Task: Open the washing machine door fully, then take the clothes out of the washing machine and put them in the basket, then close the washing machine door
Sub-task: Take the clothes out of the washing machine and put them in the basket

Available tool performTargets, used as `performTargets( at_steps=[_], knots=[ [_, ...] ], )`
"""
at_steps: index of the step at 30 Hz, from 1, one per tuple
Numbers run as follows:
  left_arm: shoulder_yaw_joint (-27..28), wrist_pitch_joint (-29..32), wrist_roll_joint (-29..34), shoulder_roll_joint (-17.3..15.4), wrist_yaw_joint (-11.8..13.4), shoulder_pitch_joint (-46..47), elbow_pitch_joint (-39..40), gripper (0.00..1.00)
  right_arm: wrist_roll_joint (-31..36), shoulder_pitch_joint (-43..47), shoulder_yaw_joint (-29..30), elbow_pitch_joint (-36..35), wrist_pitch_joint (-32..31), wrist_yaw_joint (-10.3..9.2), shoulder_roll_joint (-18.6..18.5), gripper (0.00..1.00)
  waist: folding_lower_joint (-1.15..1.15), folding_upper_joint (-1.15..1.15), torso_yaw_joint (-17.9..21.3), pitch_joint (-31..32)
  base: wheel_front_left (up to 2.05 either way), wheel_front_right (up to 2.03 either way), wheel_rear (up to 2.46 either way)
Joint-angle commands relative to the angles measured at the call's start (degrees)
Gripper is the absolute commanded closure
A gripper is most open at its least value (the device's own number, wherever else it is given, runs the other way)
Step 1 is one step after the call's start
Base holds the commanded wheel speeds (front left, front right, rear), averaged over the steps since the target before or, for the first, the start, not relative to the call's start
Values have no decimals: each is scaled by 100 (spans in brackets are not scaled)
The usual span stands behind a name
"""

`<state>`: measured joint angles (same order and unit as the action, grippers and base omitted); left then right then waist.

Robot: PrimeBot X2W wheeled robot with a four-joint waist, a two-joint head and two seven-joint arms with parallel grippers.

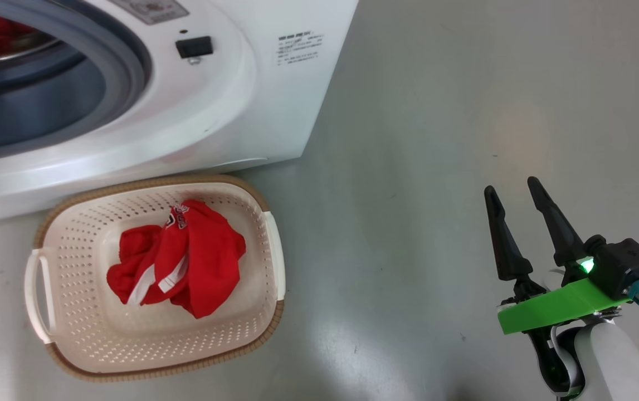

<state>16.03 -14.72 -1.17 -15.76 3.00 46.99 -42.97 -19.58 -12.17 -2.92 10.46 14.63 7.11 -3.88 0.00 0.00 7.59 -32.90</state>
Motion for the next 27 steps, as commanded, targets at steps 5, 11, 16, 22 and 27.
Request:
performTargets(
  at_steps=[5, 11, 16, 22, 27],
  knots=[
    [235, -28, -167, -108, -250, -297, 525, 100, 20, 3, -150, -37, 37, 37, -14, 0, 0, 0, -107, 216, 0, 0, 0],
    [371, -28, -221, 126, -465, -712, 1033, 100, -4, 39, -177, 27, 37, 37, -5, 0, 0, 0, -195, 473, 0, 0, 0],
    [445, -28, -218, 427, -689, -1147, 1567, 100, -12, 151, -172, 94, 37, 37, -12, 0, 0, 0, -313, 770, 0, 0, 0],
    [504, -28, -239, 822, -897, -1703, 2261, 100, -29, 335, -133, 167, 37, 37, -16, 0, 0, 0, -463, 1114, 0, 0, 0],
    [441, -28, -219, 1038, -985, -2084, 2757, 100, -48, 498, -103, 224, 37, 37, -9, 0, 0, 0, -592, 1381, 0, 0, 0]
  ],
)
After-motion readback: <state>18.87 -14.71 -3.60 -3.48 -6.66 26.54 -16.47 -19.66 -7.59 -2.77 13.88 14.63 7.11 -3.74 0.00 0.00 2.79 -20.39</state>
